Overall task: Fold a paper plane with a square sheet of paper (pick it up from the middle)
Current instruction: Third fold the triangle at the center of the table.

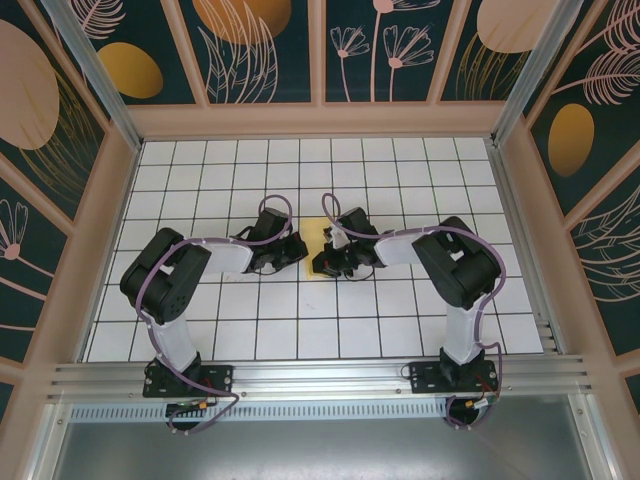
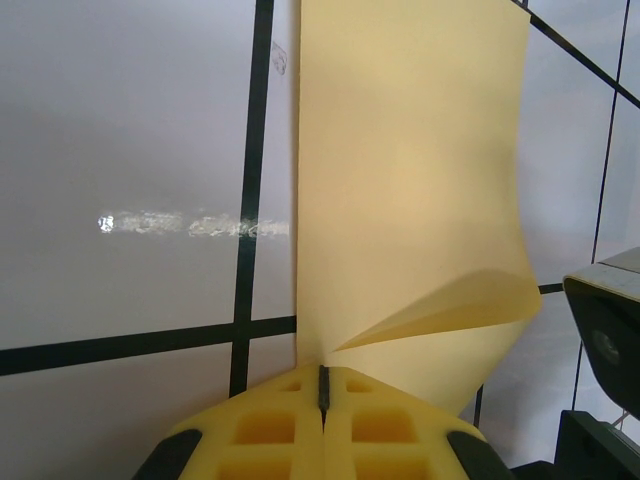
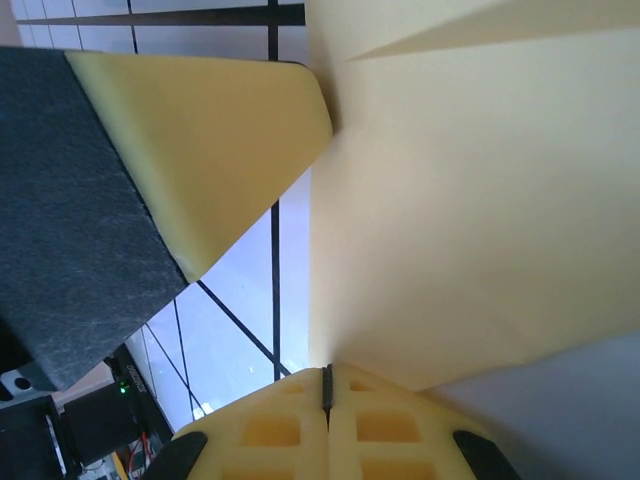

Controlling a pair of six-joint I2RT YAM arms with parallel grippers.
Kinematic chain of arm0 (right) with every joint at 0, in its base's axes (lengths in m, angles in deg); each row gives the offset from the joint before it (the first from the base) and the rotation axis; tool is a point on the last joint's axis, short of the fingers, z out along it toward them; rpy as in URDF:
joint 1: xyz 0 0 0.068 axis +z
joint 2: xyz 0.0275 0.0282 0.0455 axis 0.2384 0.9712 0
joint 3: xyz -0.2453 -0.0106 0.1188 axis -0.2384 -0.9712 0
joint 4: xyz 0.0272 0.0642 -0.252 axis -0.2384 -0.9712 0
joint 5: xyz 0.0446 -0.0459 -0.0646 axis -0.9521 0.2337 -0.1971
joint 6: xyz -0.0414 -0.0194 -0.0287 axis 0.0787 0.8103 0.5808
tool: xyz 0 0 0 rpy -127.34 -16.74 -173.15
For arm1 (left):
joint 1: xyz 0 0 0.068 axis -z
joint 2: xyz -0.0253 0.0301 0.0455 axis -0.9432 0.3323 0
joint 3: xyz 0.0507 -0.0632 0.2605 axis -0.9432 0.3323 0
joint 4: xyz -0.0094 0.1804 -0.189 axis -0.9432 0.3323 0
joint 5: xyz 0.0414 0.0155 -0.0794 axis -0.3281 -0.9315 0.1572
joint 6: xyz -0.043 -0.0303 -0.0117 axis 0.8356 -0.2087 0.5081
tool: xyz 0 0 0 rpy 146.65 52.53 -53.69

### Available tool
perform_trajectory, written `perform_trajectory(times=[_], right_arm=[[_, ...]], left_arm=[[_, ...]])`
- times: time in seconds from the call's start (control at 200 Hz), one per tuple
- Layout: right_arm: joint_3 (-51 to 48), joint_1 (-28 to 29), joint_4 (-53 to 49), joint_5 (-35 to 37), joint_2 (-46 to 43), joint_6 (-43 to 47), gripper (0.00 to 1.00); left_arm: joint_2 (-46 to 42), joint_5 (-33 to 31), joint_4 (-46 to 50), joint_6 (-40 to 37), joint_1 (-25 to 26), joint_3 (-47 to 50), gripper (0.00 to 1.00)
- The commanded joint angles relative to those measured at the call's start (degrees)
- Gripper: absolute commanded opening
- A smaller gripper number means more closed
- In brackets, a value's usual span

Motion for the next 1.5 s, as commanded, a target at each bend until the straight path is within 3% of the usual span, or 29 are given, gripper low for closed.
perform_trajectory(times=[0.0, 0.365, 1.111, 1.306, 1.496], right_arm=[[1.1, 0.6, -1.9, 1.2, 1.5, 1.8, 0.00], [1.4, 2.4, -1.4, 1.2, -3.0, 2.8, 0.00], [2.5, 4.3, -2.2, 2.1, 0.5, 2.8, 0.01], [0.3, 1.9, -0.1, 4.3, -6.1, 2.0, 0.02], [-0.1, -2.2, -1.6, 5.4, -4.9, 1.9, 0.02]], left_arm=[[1.9, -4.0, 3.3, -1.1, -0.2, 0.2, 0.00], [1.9, -4.0, 3.3, -0.9, -0.1, 0.4, 0.00], [2.1, -4.0, 3.0, -0.8, -0.1, 0.5, 0.00], [1.7, -4.1, 3.0, -0.8, -0.1, 0.6, 0.00], [1.7, -3.8, 2.9, -0.9, -0.1, 0.5, 0.00]])
